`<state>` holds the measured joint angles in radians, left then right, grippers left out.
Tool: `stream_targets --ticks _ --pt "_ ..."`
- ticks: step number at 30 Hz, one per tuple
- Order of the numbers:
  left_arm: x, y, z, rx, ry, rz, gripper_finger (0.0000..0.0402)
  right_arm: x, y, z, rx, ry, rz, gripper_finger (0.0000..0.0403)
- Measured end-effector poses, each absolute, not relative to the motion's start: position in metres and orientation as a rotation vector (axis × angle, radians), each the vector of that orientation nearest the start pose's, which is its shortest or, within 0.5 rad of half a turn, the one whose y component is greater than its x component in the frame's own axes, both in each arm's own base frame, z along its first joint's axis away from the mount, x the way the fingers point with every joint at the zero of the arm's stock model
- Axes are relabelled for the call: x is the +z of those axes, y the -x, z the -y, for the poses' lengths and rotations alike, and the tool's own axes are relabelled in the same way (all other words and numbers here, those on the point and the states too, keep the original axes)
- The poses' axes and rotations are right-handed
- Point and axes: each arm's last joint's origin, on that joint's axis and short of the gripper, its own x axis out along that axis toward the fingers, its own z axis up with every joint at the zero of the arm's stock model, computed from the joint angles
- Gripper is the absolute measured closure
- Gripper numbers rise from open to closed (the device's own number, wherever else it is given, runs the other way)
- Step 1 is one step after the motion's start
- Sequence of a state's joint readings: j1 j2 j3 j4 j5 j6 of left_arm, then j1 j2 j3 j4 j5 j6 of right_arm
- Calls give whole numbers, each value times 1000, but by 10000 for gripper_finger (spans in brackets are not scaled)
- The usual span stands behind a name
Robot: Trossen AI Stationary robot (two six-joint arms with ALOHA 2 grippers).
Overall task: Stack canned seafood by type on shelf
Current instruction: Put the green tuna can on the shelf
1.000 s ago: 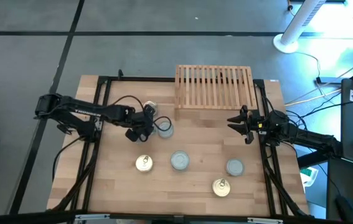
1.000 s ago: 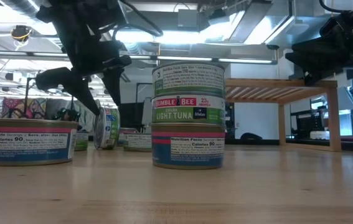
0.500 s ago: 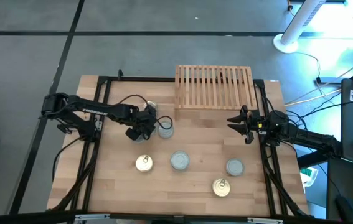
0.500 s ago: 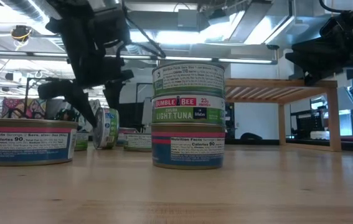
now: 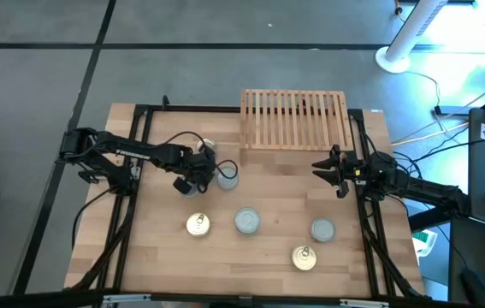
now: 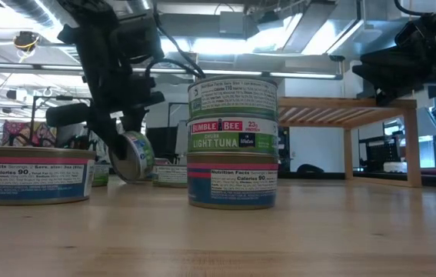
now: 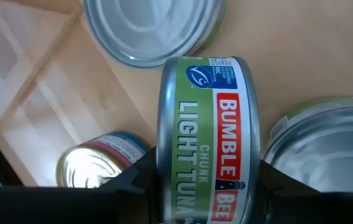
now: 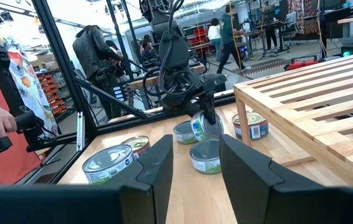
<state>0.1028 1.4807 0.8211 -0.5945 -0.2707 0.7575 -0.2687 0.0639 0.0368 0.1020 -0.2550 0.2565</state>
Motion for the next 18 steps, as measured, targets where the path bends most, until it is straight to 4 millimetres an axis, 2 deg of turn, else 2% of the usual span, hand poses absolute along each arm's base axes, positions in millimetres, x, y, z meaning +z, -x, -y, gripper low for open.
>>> stream_targets --ticks 5,11,18 --pt "184 -259 -34 -105 -675 -1316 275 181 -97 19 -4 -237 74 272" --pt "214 -271 -36 -34 -597 -1285 275 181 -97 19 -4 -236 76 272" --pt "251 -281 -33 -77 -464 -1221 275 182 -97 19 -3 -235 83 272"
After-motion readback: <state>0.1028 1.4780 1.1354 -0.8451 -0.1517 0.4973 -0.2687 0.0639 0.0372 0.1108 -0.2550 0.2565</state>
